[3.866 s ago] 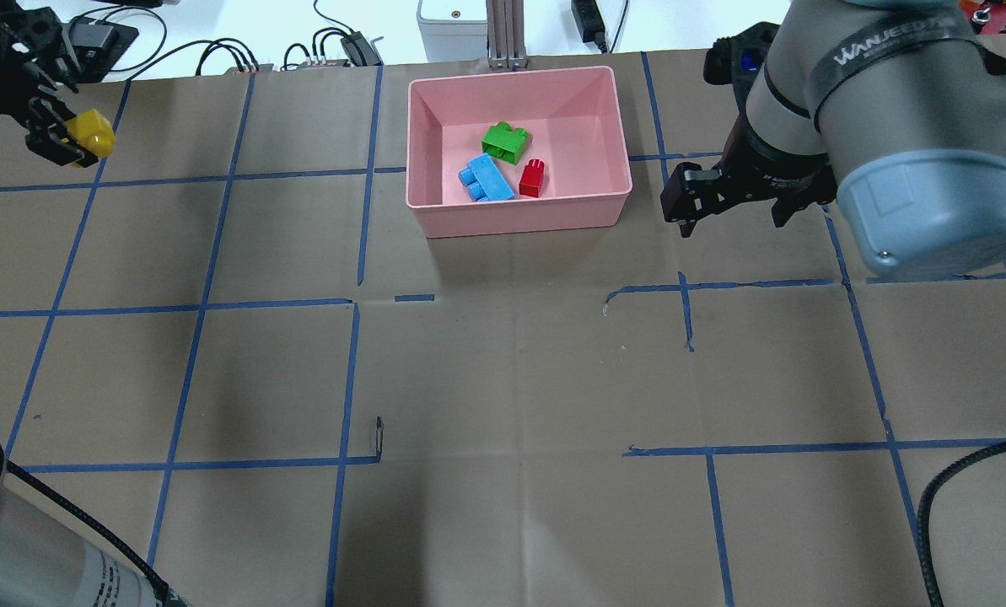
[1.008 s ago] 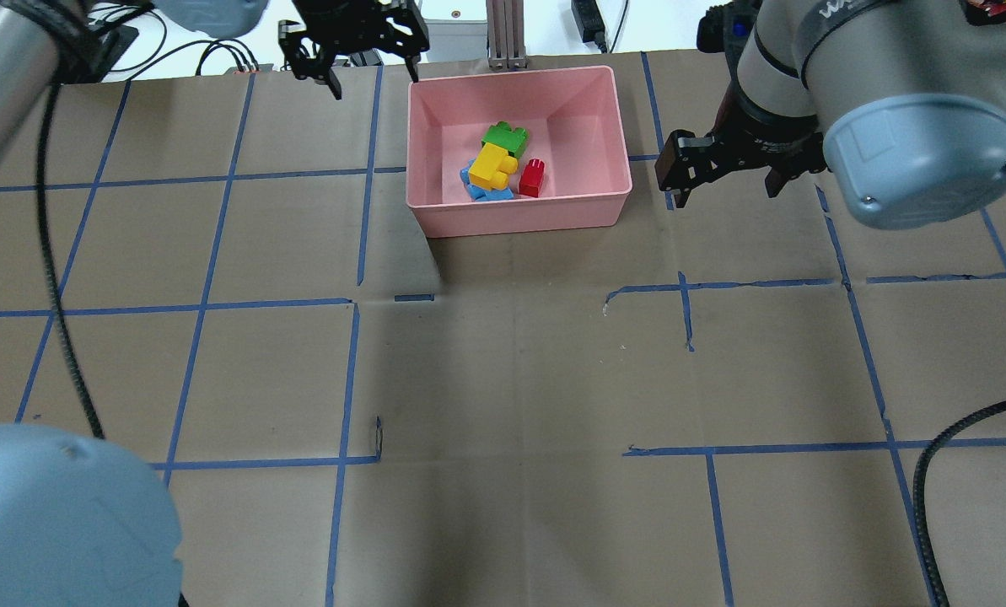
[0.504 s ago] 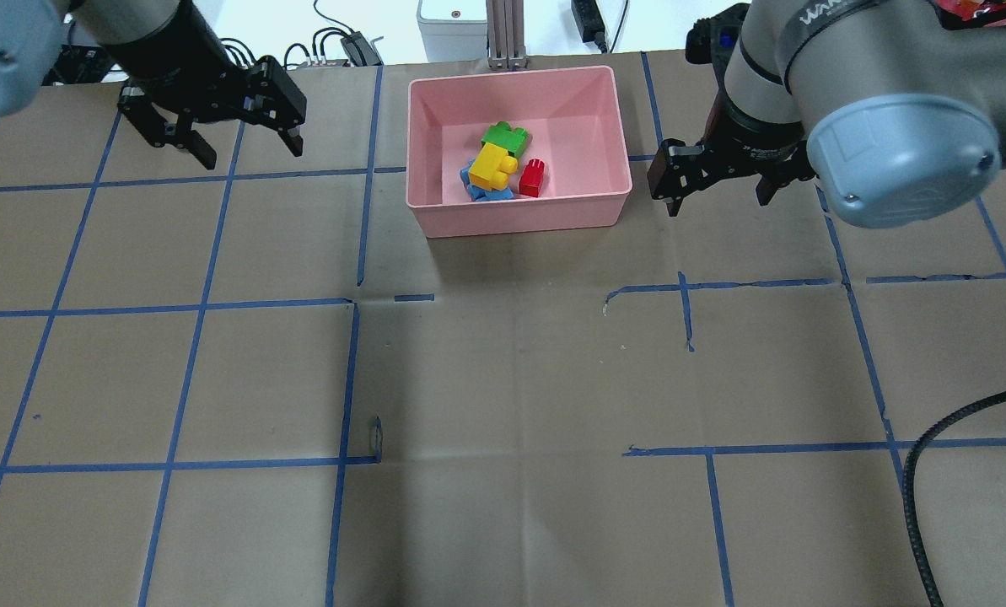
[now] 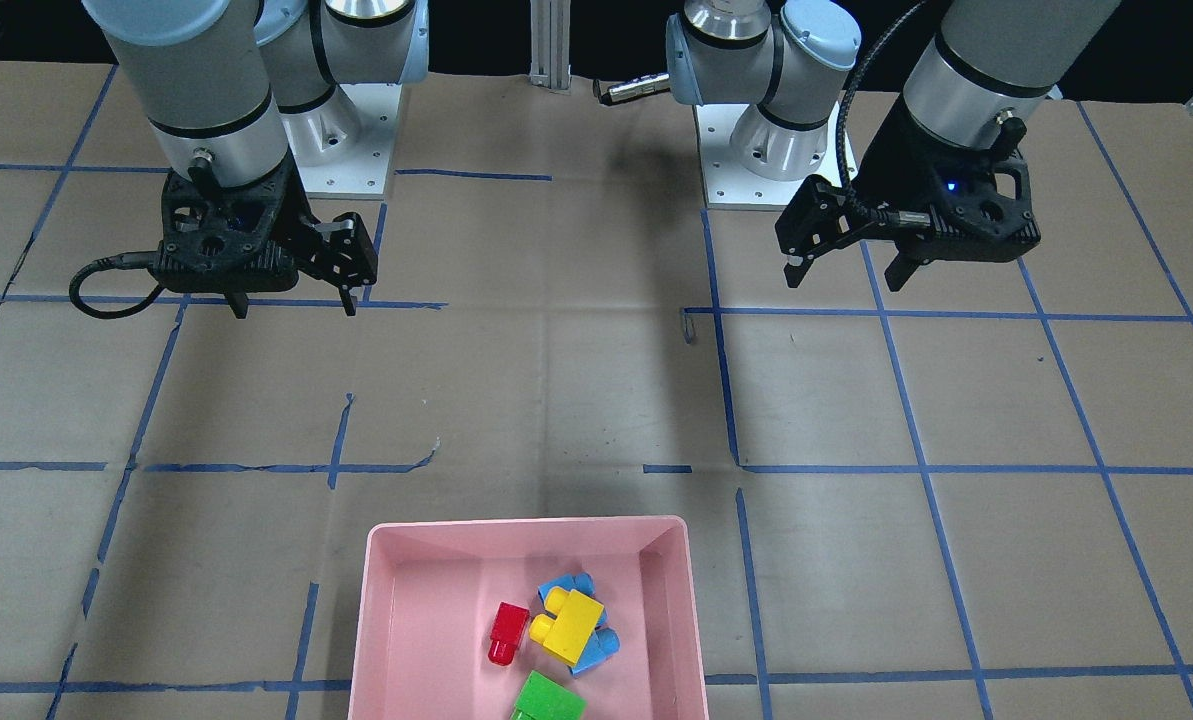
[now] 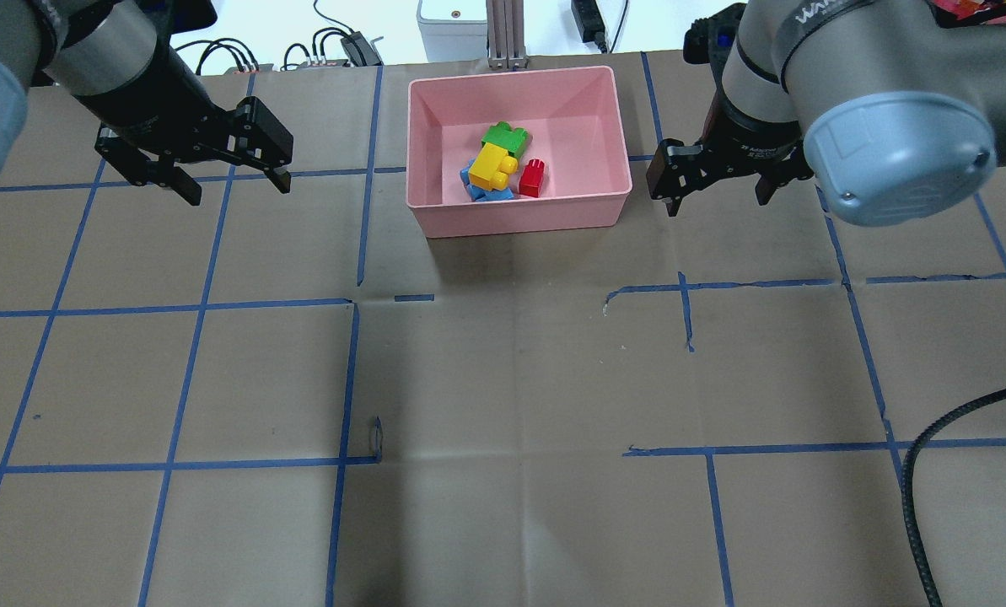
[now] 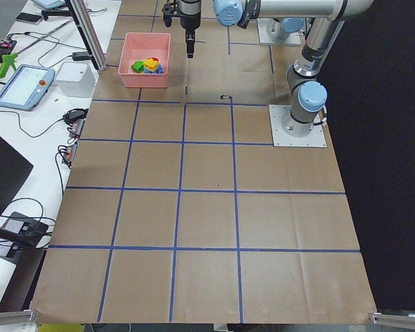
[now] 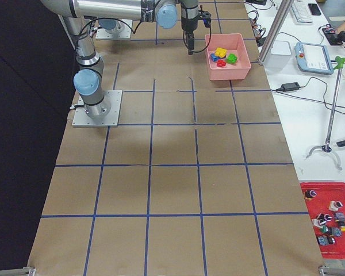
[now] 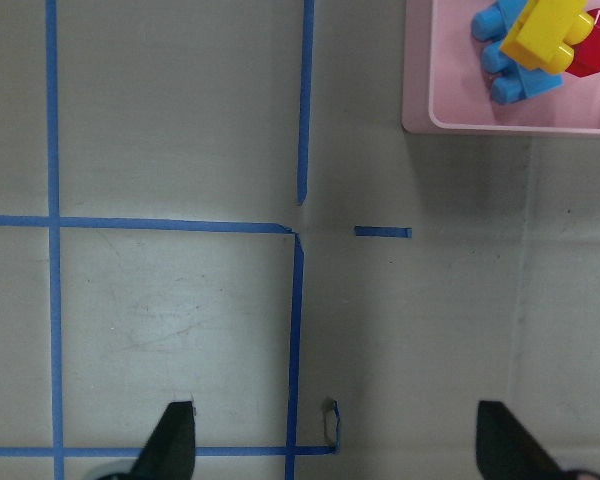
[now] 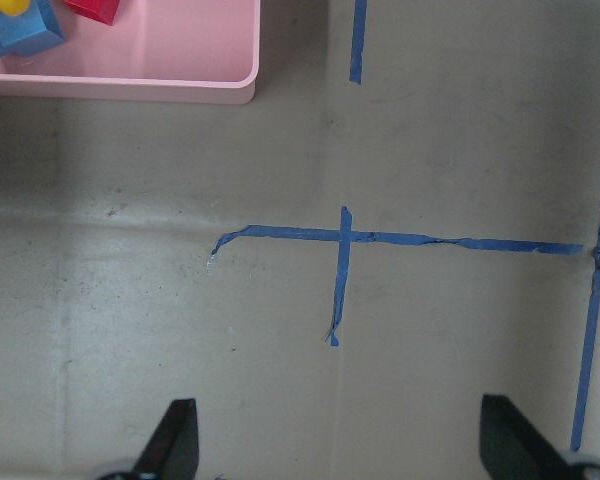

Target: Put all blocks into box

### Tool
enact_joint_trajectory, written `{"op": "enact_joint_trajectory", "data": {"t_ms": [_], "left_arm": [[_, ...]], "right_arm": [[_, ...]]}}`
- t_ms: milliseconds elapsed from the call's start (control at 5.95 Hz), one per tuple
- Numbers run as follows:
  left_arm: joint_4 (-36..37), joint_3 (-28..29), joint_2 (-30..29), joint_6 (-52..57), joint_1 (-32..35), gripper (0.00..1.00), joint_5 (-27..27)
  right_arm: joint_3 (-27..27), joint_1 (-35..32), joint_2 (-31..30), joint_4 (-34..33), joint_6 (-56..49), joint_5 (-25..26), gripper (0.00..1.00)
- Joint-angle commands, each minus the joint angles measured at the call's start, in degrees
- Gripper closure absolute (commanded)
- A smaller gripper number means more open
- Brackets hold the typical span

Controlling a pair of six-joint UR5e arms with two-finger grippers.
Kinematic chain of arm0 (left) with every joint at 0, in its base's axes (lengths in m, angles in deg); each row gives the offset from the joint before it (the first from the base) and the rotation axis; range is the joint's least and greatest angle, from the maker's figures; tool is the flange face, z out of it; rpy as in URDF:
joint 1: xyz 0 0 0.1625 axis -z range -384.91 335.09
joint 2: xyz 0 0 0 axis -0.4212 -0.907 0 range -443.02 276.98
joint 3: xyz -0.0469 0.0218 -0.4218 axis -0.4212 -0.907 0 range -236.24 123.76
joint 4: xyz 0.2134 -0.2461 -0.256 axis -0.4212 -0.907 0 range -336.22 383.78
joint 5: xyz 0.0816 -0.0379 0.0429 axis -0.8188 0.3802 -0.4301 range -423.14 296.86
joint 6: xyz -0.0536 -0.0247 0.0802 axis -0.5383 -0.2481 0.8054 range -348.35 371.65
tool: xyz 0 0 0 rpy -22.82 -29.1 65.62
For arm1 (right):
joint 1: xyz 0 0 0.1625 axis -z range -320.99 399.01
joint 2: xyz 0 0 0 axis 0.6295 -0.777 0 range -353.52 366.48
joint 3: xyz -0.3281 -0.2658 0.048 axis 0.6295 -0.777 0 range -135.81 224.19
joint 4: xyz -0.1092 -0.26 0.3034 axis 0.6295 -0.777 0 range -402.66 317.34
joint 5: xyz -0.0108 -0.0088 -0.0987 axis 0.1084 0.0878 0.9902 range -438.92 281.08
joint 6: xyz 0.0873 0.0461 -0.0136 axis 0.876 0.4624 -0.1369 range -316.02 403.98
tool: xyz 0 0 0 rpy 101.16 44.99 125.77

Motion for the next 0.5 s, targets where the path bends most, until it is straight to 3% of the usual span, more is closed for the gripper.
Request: {"op": "enact_joint_trajectory", "data": {"t_ms": [0, 336], "left_arm": [[0.2, 0.0, -0.2, 0.2, 0.0, 0.01, -4.8], [0.2, 0.3, -0.9, -0.1, 0.1, 0.01, -4.9]], "right_arm": [[-0.3, 0.1, -0.2, 0.0, 0.0, -0.1, 0.0], [-0.1, -0.4, -0.5, 0.2, 0.1, 0.0, 0.0]]}}
